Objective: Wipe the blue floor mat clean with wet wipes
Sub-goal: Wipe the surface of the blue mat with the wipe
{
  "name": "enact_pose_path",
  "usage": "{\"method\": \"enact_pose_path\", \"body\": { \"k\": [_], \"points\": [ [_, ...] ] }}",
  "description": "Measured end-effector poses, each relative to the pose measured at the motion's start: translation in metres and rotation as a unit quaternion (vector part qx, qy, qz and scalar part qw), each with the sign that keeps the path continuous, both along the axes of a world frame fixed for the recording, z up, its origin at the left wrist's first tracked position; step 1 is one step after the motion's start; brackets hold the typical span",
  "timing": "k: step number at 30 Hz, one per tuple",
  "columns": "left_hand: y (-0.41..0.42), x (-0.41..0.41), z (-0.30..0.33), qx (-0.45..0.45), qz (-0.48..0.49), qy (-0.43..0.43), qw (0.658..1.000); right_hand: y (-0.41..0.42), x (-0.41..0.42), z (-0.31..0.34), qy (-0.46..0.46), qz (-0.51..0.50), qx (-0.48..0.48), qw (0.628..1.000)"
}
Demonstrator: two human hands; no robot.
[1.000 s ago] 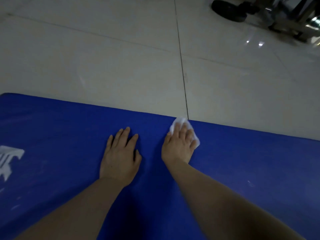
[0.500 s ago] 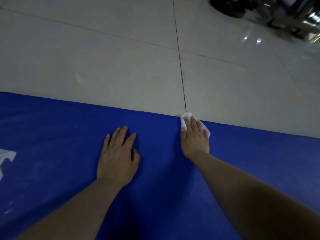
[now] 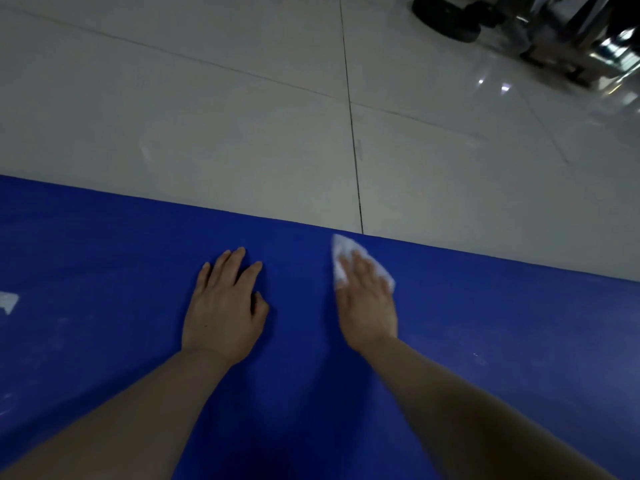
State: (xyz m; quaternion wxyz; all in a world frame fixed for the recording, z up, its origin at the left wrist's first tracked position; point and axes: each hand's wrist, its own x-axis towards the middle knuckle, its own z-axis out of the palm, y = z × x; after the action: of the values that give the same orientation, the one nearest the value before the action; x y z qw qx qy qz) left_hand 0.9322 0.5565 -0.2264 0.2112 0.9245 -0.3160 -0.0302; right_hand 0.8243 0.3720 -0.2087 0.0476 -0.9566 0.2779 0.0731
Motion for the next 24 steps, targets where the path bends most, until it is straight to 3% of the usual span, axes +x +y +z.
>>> {"method": "enact_pose_path", "body": {
  "k": [2, 4, 6, 9, 12, 15, 19, 24],
  "points": [
    [-0.001, 0.0, 0.001, 0.0, 0.001, 0.004, 1.0, -0.012, -0.019, 0.004, 0.02, -0.113, 0.013, 0.993],
    [-0.001, -0.001, 0.001, 0.0, 0.001, 0.005, 1.0, -0.004, -0.021, 0.003, 0.024, -0.16, 0.025, 0.986],
    [-0.001, -0.001, 0.002, -0.003, -0.002, 0.006, 1.0, 0.022, -0.009, -0.001, 0.01, -0.1, 0.012, 0.995],
    [0.001, 0.001, 0.002, -0.007, -0.006, 0.013, 1.0, 0.074, 0.013, -0.007, -0.044, 0.08, 0.055, 0.994],
    [0.001, 0.001, 0.003, -0.018, -0.012, 0.025, 0.999, 0.092, 0.016, -0.006, -0.063, 0.117, 0.087, 0.987],
    [0.002, 0.0, 0.004, -0.005, -0.011, 0.02, 1.0, 0.07, -0.001, -0.007, -0.054, 0.065, 0.074, 0.994],
    [0.002, -0.001, 0.005, -0.012, -0.008, 0.011, 1.0, 0.027, -0.04, -0.004, -0.007, -0.083, 0.048, 0.995],
    [0.003, -0.005, 0.002, -0.025, -0.019, -0.001, 1.0, 0.018, -0.048, -0.005, 0.017, -0.097, 0.049, 0.994]
  ]
}}
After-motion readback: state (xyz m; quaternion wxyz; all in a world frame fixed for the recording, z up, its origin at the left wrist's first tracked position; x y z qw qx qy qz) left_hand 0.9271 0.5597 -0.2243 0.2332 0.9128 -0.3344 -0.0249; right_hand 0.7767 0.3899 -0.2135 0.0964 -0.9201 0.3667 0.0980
